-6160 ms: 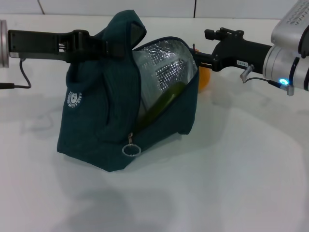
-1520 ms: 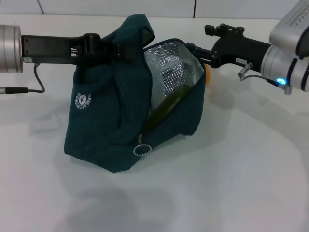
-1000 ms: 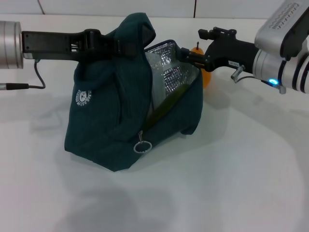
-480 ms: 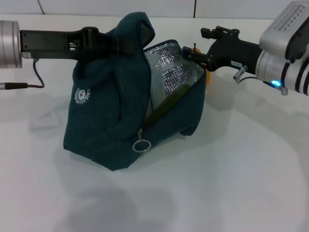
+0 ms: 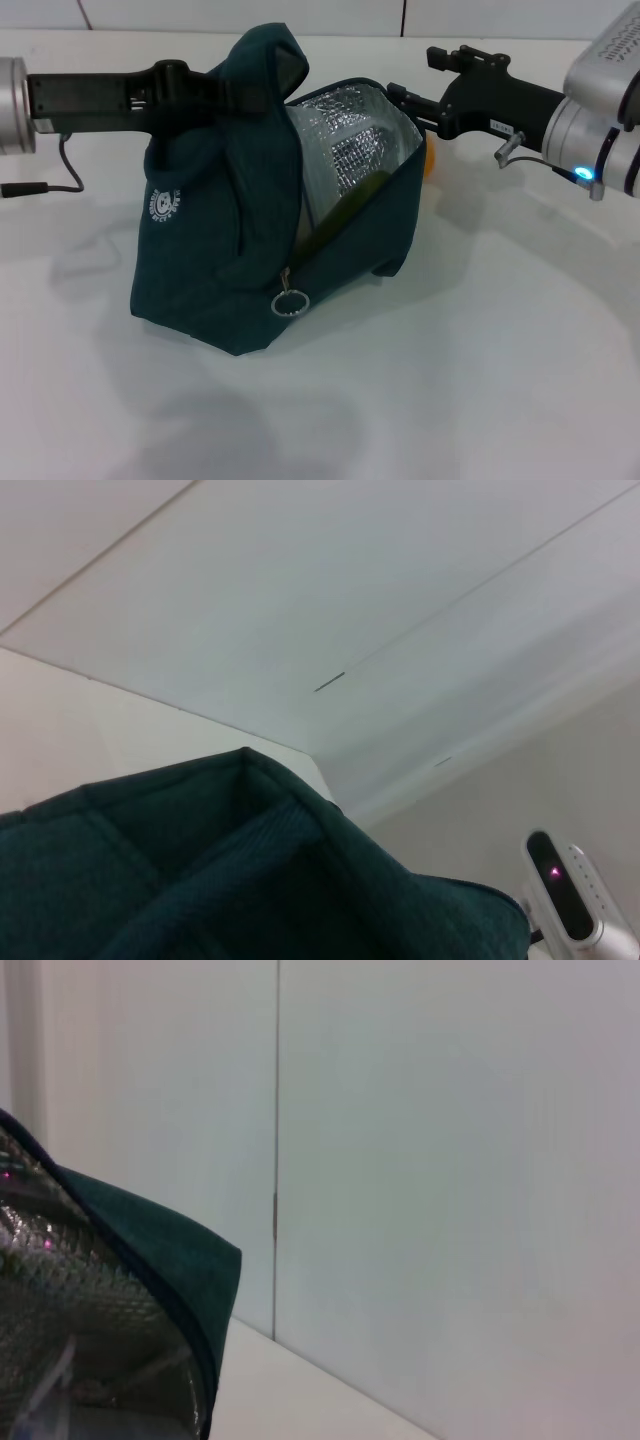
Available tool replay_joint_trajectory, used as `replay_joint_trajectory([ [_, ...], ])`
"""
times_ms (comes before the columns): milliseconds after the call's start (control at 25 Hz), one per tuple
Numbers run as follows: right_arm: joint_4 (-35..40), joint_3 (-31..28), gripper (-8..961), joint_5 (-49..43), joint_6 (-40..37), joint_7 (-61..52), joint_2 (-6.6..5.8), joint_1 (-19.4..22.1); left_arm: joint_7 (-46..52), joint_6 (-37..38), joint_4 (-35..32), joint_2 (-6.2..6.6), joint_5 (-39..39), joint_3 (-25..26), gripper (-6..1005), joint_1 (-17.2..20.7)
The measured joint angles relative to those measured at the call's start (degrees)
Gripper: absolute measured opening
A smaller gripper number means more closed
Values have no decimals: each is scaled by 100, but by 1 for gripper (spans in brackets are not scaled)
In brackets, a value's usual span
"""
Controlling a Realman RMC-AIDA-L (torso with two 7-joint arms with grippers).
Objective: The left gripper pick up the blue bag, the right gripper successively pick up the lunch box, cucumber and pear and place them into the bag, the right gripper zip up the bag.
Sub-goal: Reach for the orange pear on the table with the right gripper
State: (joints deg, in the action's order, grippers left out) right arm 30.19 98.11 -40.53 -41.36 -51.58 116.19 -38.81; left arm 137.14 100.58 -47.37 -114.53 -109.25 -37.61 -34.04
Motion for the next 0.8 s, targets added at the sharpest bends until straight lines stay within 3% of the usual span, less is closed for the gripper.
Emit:
replay_joint_trajectory([
  [600, -137, -211, 676, 591, -802, 414, -27, 308, -8, 49, -19, 50, 77, -10, 111, 67],
  [800, -348, -534, 668, 610, -1067, 394, -29, 313, -15, 57, -32, 162, 81, 9, 112, 120],
])
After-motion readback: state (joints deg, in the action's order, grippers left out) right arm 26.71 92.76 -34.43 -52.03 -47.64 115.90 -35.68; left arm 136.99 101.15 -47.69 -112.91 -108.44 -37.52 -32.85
